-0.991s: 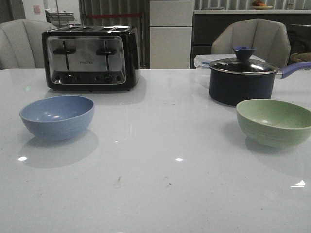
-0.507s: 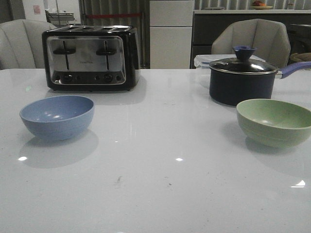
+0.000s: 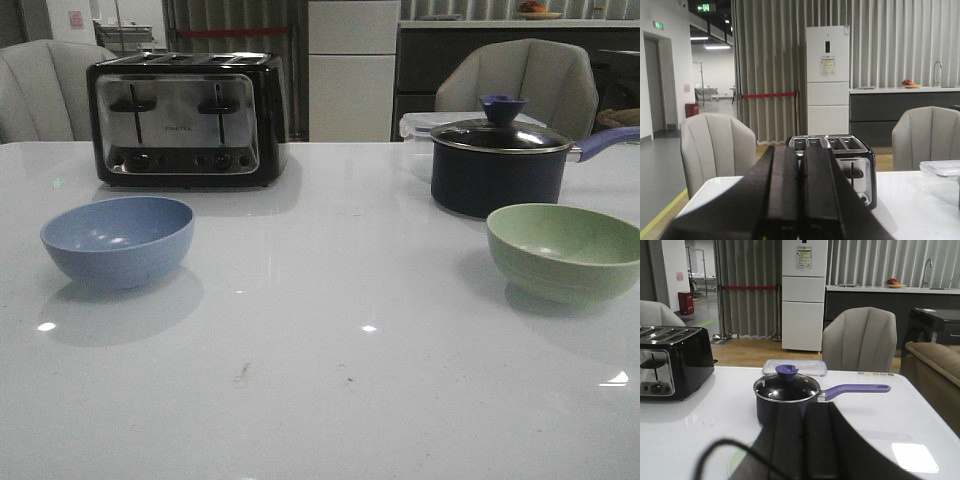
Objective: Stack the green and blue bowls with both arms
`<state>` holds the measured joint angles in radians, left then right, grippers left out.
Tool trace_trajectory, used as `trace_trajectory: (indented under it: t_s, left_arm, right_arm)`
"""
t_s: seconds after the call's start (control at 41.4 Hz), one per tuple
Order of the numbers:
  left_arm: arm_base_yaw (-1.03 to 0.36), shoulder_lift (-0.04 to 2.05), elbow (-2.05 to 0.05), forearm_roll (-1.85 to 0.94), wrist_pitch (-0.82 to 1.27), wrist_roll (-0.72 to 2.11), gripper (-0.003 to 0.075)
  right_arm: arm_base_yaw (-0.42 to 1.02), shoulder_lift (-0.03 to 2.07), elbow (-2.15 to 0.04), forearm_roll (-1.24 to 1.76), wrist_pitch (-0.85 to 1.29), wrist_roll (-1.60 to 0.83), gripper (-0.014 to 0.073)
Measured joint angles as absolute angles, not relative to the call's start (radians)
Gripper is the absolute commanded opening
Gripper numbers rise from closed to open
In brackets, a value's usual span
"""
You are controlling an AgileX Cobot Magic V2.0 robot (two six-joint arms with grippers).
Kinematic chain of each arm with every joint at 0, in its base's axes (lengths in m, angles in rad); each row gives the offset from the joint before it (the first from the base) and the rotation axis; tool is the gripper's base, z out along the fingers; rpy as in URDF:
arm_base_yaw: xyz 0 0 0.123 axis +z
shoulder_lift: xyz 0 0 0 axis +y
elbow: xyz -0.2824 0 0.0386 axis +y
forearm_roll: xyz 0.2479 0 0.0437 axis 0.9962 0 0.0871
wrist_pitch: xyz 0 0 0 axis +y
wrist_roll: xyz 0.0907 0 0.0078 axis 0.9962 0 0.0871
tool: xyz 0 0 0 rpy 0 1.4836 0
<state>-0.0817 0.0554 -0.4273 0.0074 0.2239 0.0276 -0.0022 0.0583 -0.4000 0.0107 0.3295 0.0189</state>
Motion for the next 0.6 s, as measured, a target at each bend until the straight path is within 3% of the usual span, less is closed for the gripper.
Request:
trace_trajectory:
  t_s: [0.242,0.604]
  left_arm:
    - [-0.082,0.239,-0.664,0.0,0.475,0.028,0.0093]
    - [-0.082,0.418,-0.683,-0.007,0.717,0.028,0.0093]
  right_arm:
    - [-0.002,0.299,-0.644,0.011,0.571,0.019,0.0025]
    - [-0.002,0.549,-0.657,0.011,0.682,0.019,0.0025]
